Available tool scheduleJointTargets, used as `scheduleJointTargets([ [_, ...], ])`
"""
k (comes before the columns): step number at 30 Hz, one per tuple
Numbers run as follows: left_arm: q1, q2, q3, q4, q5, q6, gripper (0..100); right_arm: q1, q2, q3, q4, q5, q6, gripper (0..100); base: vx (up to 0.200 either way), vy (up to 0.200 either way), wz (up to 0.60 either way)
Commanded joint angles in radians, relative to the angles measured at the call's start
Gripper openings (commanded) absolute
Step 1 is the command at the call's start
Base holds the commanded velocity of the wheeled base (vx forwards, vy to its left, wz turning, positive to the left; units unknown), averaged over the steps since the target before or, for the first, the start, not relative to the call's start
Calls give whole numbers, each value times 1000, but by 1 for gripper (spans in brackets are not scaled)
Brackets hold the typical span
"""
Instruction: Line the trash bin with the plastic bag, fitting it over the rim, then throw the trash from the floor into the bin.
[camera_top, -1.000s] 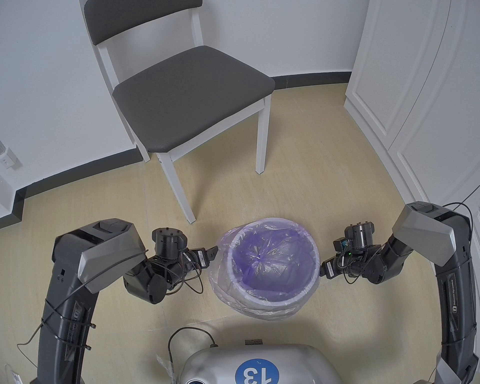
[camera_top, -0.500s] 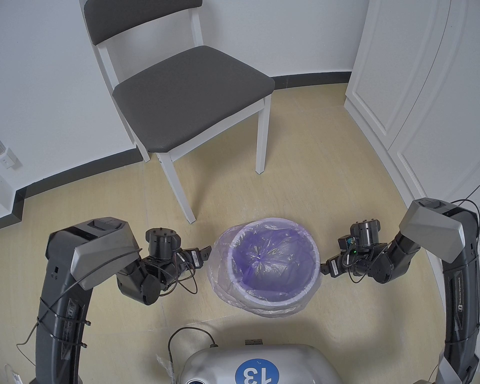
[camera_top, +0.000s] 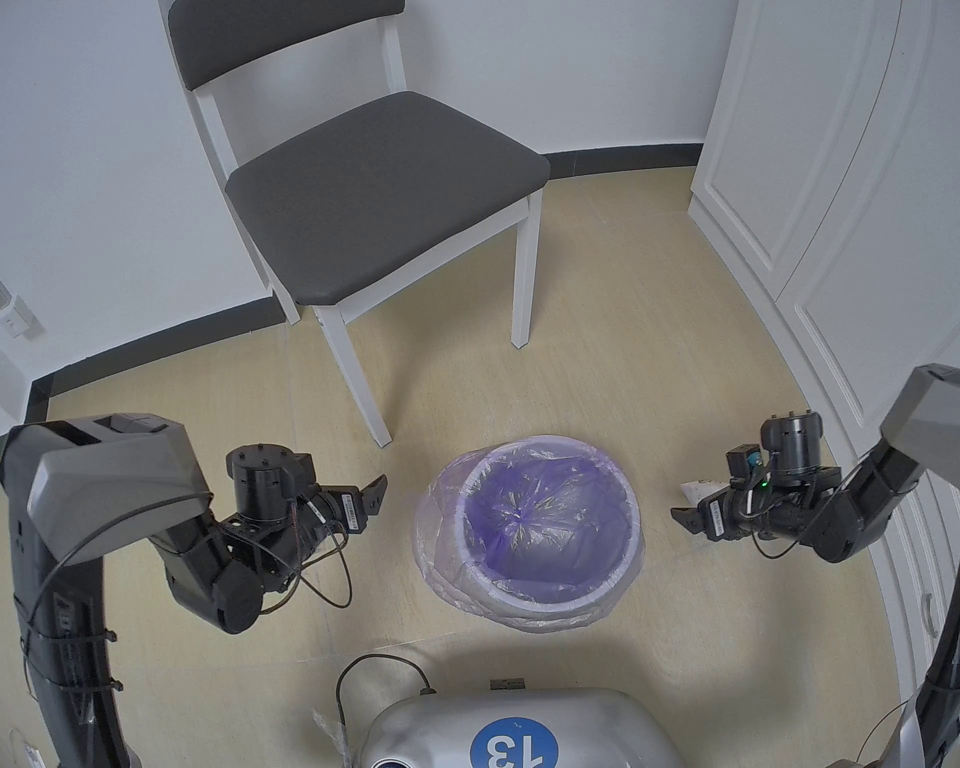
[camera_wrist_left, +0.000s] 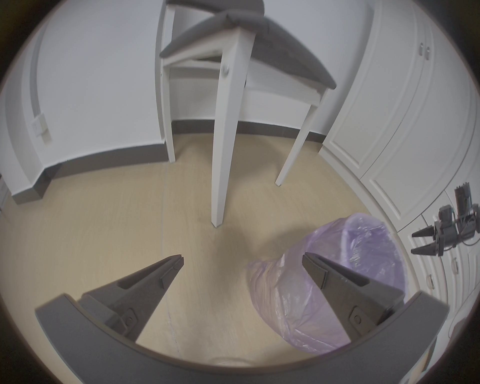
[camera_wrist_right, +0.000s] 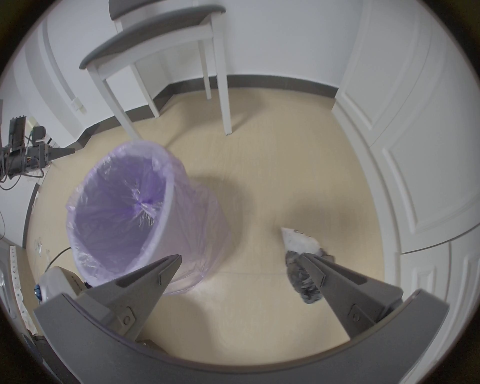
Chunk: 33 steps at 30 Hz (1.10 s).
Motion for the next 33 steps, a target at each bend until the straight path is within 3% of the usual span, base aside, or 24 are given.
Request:
scheduleJointTargets([
  [1, -26, -225, 137, -19, 4, 31, 100, -37, -256, 125, -2, -7, -1, 100, 0, 0, 0],
  [10, -84, -463, 275, -19, 59, 37, 100, -85, -598, 330, -14, -7, -3, 100, 0, 0, 0],
  [13, -116, -572, 339, -11, 58, 46, 100, -95, -767, 418, 1, -66, -1, 100, 0, 0, 0],
  [17, -124, -607, 410, -19, 50, 66, 100, -95, -834, 505, 34, -143, -1, 100, 0, 0, 0],
  [22, -148, -595, 454, -31, 49, 54, 100, -95, -756, 514, 81, -140, 3, 100, 0, 0, 0],
  [28, -147, -515, 484, -175, 1, 52, 100, -85, -440, 399, 69, -148, 94, 100, 0, 0, 0],
  [33, -125, -437, 494, -336, -1, 131, 100, -85, -193, 293, 49, -154, 137, 100, 0, 0, 0],
])
